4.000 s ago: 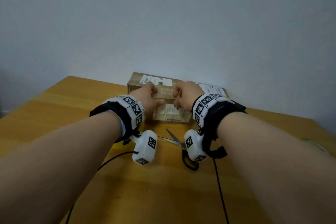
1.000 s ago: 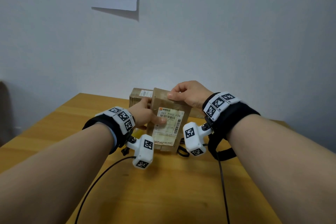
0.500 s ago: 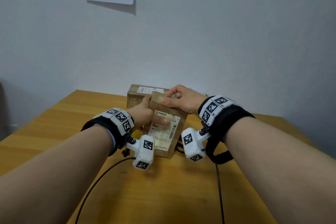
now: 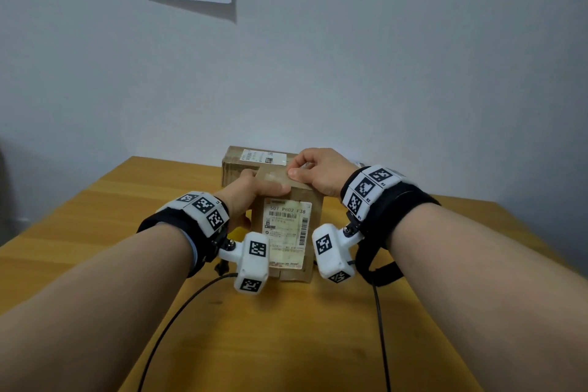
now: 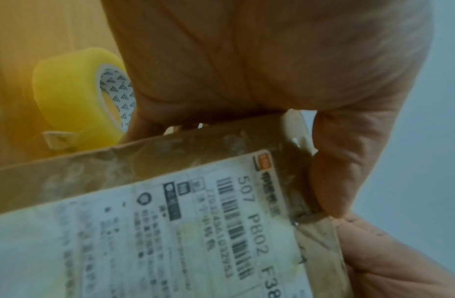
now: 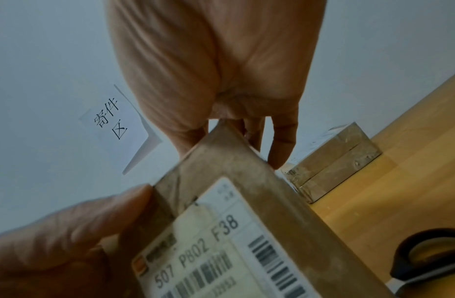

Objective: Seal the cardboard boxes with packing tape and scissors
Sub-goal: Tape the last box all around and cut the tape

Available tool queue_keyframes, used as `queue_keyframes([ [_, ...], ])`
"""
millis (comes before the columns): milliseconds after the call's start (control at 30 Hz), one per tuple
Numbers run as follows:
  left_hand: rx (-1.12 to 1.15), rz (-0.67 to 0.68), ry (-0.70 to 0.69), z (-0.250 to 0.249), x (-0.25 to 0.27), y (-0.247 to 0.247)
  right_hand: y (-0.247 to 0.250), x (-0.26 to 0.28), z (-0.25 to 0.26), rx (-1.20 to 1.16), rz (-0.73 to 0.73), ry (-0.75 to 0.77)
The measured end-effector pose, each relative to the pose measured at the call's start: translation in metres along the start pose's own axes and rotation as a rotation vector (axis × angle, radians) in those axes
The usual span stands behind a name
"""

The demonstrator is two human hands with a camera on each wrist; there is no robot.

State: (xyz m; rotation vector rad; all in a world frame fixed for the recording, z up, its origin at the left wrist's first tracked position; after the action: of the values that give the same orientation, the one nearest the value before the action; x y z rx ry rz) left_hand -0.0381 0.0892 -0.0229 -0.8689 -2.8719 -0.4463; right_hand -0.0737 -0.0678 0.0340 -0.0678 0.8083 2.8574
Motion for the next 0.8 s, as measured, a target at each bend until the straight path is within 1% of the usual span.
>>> queue_keyframes([
  [67,0.017,0.039,-0.009,-0.002,0.002,-0.003,0.001,0.0,-0.001,-0.009,0.008,-0.002],
  [133,0.1,0.085,0.014,-0.002,0.004,-0.004,0.001,0.0,-0.003,-0.009,0.023,0.003],
  [167,0.155,0.083,0.032,-0.001,0.004,-0.003,0.001,-0.001,-0.003,-0.009,0.024,0.007],
  [233,0.242,0.031,0.067,-0.001,0.001,-0.001,0.001,-0.001,-0.003,-0.02,0.023,0.011],
  [300,0.261,-0.045,0.078,-0.003,0.0,0.001,0.001,-0.001,-0.002,-0.029,0.027,0.01],
  [367,0.219,-0.086,0.079,-0.005,-0.001,0.0,0.002,-0.001,-0.003,-0.025,0.022,0.009],
  [467,0.113,-0.097,0.052,-0.008,-0.001,-0.001,0.001,-0.001,-0.003,-0.007,0.038,0.009],
  [633,-0.056,-0.07,-0.04,-0.015,0.008,-0.004,-0.011,-0.003,-0.006,0.009,0.184,-0.028],
  [733,-0.136,-0.039,-0.095,-0.017,0.013,-0.005,-0.014,-0.009,-0.009,0.034,0.164,-0.053],
  [800,-0.125,-0.045,-0.086,-0.016,0.015,-0.004,-0.015,-0.013,-0.012,0.021,0.137,-0.075],
])
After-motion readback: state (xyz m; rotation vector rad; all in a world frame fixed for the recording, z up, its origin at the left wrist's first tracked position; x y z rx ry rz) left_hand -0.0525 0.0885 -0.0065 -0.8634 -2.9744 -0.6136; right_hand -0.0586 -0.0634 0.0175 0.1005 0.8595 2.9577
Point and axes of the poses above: each hand's wrist, its own x-axis away from the middle knuckle, its own y-axis out of the back of the hand, z = x × y, the point moved 4 cm from there along -x, towards the middle knuckle, and after that the axes turned 11 degrees about -x, right-handed, at the moved point
